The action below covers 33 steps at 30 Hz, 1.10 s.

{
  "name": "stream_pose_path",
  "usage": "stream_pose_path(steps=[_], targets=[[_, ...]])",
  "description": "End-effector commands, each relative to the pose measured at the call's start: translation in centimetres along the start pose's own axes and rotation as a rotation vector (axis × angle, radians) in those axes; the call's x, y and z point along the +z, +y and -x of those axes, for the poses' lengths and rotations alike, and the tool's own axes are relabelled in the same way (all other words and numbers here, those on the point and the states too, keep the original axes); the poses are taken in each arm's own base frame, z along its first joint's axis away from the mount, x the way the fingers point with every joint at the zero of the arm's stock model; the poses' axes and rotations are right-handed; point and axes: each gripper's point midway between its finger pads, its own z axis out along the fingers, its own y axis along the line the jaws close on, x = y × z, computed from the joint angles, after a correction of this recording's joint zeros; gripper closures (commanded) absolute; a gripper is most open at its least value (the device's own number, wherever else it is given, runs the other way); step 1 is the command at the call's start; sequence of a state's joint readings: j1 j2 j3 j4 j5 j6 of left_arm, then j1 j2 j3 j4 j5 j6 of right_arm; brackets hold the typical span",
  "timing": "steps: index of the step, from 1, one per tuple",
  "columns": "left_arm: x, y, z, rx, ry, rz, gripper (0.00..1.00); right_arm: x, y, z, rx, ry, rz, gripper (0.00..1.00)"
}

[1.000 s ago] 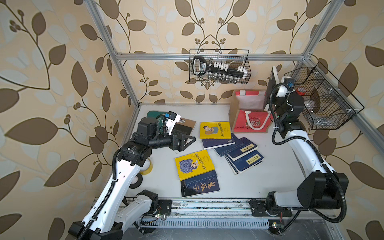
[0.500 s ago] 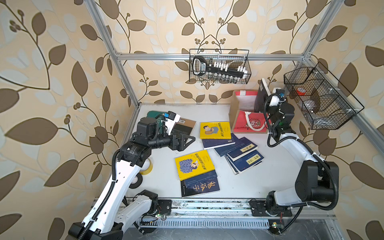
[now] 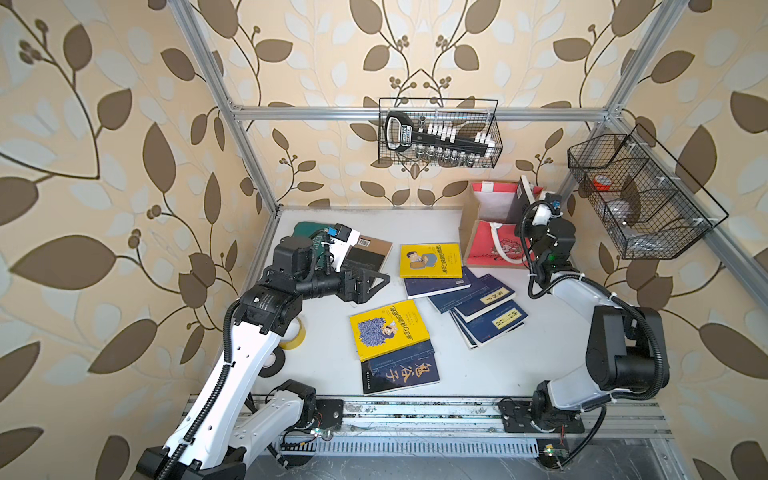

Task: Put the books into the canvas bag
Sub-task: Place the book in the canvas bag.

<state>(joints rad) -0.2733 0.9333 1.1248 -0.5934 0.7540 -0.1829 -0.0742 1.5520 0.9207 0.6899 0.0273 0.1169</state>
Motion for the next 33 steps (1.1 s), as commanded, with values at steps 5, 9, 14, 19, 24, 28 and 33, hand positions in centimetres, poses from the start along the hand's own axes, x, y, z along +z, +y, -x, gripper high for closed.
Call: stream_pose_path(steps=[5, 9, 14, 19, 24, 28, 33], targets=[[-0.4, -0.6, 0.7, 0.043, -0.034, -0.02, 0.01, 0.6, -1.4, 0.9, 0.049, -0.038, -0.07, 1.0], [-0.4, -0.5, 0.7, 0.043, -0.034, -0.015, 0.01, 1.1, -1.7, -0.1, 0.041, 0.009, -0.082, 1.0], [-0.4, -0.5, 0.7, 0.04, -0.034, -0.013, 0.01, 1.7, -2.0, -0.9, 0.021, 0.065, -0.099, 0.97], [-0.4, -0.5, 0.7, 0.042, -0.037, -0.014, 0.01, 2.0, -2.5, -1.9, 0.013, 0.112, -0.125, 0.94], [-0.4, -0.5, 0.8, 0.04, -0.041, -0.016, 0.01, 2.3, -3.5, -2.4, 0.031, 0.149, -0.169, 0.86], [-0.5, -0.6, 0.8, 0.041, -0.043, -0.016, 0.01, 2.4, -4.0, -2.6, 0.04, 0.169, -0.181, 0.79], [-0.5, -0.6, 0.8, 0.043, -0.045, -0.016, 0.01, 2.5, -4.3, -2.5, 0.046, 0.185, -0.188, 0.66]])
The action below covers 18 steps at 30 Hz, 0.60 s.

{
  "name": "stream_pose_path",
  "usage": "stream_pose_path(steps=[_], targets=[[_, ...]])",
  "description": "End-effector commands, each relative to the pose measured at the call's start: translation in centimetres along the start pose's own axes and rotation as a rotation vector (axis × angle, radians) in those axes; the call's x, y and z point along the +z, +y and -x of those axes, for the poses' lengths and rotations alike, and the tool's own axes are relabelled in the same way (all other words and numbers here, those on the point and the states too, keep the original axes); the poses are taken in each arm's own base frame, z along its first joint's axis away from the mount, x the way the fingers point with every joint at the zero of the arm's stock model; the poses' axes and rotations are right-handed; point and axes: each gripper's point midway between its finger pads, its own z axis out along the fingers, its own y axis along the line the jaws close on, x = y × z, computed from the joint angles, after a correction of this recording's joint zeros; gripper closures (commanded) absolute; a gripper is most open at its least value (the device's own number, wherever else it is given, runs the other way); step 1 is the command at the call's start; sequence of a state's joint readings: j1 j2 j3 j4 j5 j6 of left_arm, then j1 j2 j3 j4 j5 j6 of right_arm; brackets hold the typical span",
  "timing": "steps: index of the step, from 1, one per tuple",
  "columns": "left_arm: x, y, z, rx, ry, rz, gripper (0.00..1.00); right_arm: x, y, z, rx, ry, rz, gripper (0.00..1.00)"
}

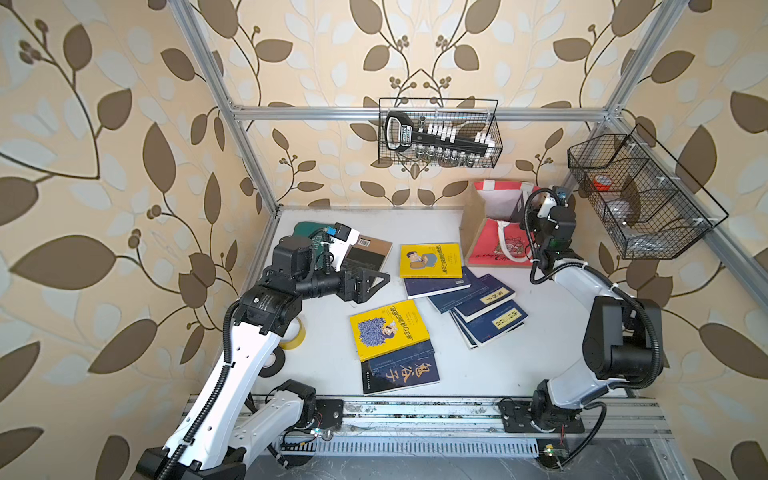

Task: Put the books into the canvas bag
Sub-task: Place the book in the canvas bag.

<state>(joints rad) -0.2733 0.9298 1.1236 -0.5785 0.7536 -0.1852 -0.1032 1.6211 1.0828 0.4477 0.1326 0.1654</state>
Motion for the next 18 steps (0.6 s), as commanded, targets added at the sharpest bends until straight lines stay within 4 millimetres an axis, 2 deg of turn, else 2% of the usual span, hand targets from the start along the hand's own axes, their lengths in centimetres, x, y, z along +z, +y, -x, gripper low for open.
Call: stream_pose_path(steps=[1, 8, 18], targets=[[-0.4, -0.5, 0.5, 0.033, -0.032, -0.013, 0.01, 0.6, -0.9, -1.3, 0.006, 0.056, -0.033, 0.64], [-0.5, -0.6, 0.6, 0.034, -0.035, -0.014, 0.01, 0.6, -0.5, -0.3, 0.001, 0.054, -0.013, 0.58], [-0.5, -0.5, 0.6, 0.036, -0.039, -0.012, 0.01, 0.0, 0.9, 3.6, 0.0, 0.017, 0.042, 0.49]])
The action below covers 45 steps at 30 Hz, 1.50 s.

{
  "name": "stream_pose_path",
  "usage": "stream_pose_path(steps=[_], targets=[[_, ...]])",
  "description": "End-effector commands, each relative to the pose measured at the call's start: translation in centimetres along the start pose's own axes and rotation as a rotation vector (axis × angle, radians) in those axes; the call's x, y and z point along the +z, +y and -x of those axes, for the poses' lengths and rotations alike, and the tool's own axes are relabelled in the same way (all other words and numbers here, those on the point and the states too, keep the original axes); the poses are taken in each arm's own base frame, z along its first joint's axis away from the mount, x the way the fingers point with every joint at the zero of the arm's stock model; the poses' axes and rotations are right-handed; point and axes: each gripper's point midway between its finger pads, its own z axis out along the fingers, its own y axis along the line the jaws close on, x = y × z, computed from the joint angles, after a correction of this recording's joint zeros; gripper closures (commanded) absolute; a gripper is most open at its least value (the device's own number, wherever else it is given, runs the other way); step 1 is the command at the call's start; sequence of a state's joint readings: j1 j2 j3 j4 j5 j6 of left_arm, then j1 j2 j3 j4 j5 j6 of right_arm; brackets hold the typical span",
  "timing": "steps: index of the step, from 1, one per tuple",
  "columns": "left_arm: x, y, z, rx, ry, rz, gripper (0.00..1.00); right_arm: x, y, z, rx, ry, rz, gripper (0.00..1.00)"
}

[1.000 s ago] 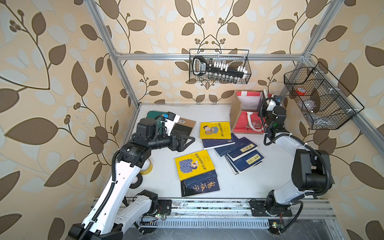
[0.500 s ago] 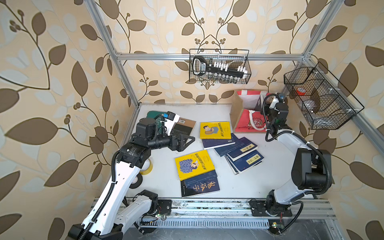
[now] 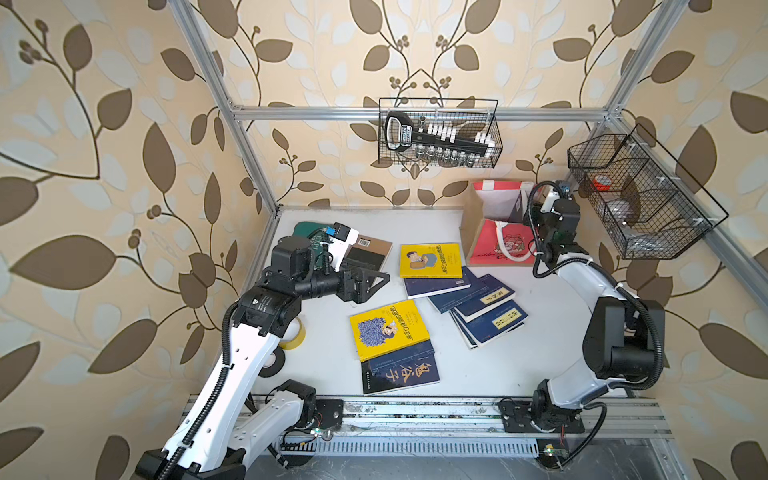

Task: Put the books into the canvas bag
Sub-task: Place the book in the canvas bag, then pick up the book from the book.

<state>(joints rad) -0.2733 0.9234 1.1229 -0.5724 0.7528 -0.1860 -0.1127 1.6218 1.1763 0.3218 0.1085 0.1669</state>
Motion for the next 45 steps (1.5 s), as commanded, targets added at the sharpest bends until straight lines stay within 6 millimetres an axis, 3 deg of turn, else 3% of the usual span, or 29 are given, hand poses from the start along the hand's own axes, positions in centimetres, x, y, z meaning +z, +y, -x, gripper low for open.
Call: stream_pose_path(steps=[1, 13, 17, 19, 25, 30, 34, 40, 45], targets=[[-0.4, -0.4, 0.5, 0.03, -0.032, -0.01, 0.01, -0.5, 0.9, 2.5, -0.001, -0.02, 0.041, 0.47], [-0.4, 0.0, 0.8, 0.018, -0.042, 0.007, 0.01, -2.6, 3.4, 5.8, 0.043, 0.019, 0.158, 0.26], [0.3, 1.3, 0.9, -0.036, -0.036, 0.043, 0.01, -5.2, 5.4, 5.1, 0.126, 0.065, 0.277, 0.1], [0.7, 2.5, 0.6, -0.094, -0.036, 0.088, 0.01, -7.2, 7.6, 4.2, 0.14, 0.089, 0.326, 0.04], [2.0, 6.3, -2.2, -0.301, -0.019, 0.194, 0.01, -15.0, 16.1, -0.2, 0.065, 0.174, 0.505, 0.02], [1.8, 10.4, -5.7, -0.474, 0.008, 0.382, 0.01, -21.5, 22.0, -6.8, -0.011, 0.352, 0.705, 0.02], [2.1, 13.1, -9.4, -0.622, 0.078, 0.495, 0.01, -25.9, 25.6, -12.5, -0.051, 0.529, 0.857, 0.02], [2.3, 16.1, -15.8, -0.832, 0.169, 0.63, 0.01, -29.8, 27.9, -19.6, -0.076, 0.775, 0.995, 0.02], [2.0, 17.1, -19.4, -0.936, 0.199, 0.691, 0.01, -30.6, 27.6, -24.2, -0.097, 0.906, 1.001, 0.02]])
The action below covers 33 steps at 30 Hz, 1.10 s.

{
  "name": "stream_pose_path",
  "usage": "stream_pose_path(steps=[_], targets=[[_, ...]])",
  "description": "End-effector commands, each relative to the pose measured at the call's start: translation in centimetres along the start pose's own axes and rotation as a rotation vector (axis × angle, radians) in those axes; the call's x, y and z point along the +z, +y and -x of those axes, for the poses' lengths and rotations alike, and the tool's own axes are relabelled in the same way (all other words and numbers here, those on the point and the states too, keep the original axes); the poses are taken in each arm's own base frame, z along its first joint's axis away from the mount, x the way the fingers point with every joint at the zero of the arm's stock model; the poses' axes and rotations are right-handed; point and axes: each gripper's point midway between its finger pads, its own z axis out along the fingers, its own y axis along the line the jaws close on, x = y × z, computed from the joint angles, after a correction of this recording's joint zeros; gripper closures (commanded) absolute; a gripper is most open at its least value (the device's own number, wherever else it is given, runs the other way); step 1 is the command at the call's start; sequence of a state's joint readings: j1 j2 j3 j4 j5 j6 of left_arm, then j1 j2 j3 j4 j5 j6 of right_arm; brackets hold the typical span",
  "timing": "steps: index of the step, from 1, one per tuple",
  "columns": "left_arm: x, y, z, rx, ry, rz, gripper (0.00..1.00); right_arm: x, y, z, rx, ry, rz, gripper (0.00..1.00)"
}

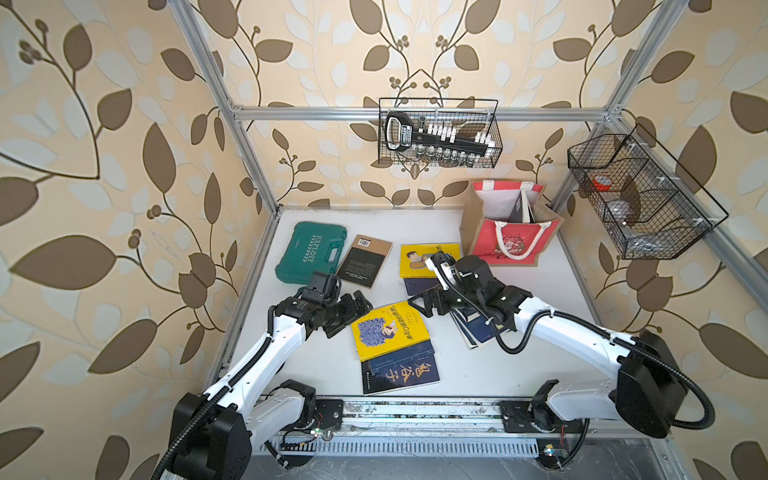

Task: Put the books into the canvas bag
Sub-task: Pick up the book from the book.

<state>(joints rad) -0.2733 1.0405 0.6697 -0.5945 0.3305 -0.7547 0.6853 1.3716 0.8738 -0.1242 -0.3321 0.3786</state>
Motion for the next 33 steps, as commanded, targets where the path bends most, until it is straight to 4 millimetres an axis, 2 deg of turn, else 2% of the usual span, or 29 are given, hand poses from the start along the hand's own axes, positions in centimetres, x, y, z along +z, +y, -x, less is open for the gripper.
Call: stream_pose_path(steps=[1, 8, 11, 17, 25, 27, 33], targets=[[0.5, 1.6, -0.2, -0.101, -0.011, 0.038, 0.01, 1.2, 0.0, -2.8, 0.042, 0.087, 0.047, 0.02], [2.7, 3.2, -2.0, -0.129, 0.065, 0.037, 0.01, 3.1, -1.4, -5.8, 0.085, 0.184, 0.038, 0.02], [3.7, 2.9, -2.4, -0.163, 0.085, -0.011, 0.01, 3.8, -1.7, -6.7, 0.09, 0.205, 0.051, 0.02], [4.7, 2.2, -2.4, -0.177, 0.081, -0.097, 0.01, 5.6, 0.2, -8.0, 0.057, 0.256, 0.131, 0.02], [4.8, 1.4, -2.0, -0.185, 0.068, -0.149, 0.09, 7.0, 2.1, -9.4, 0.032, 0.292, 0.182, 0.02], [4.8, 1.3, -2.0, -0.184, 0.065, -0.154, 0.17, 7.3, 2.2, -9.6, 0.032, 0.293, 0.18, 0.01], [4.3, 1.0, -1.5, -0.178, 0.04, -0.166, 0.52, 7.6, 1.7, -10.3, 0.046, 0.303, 0.168, 0.02]])
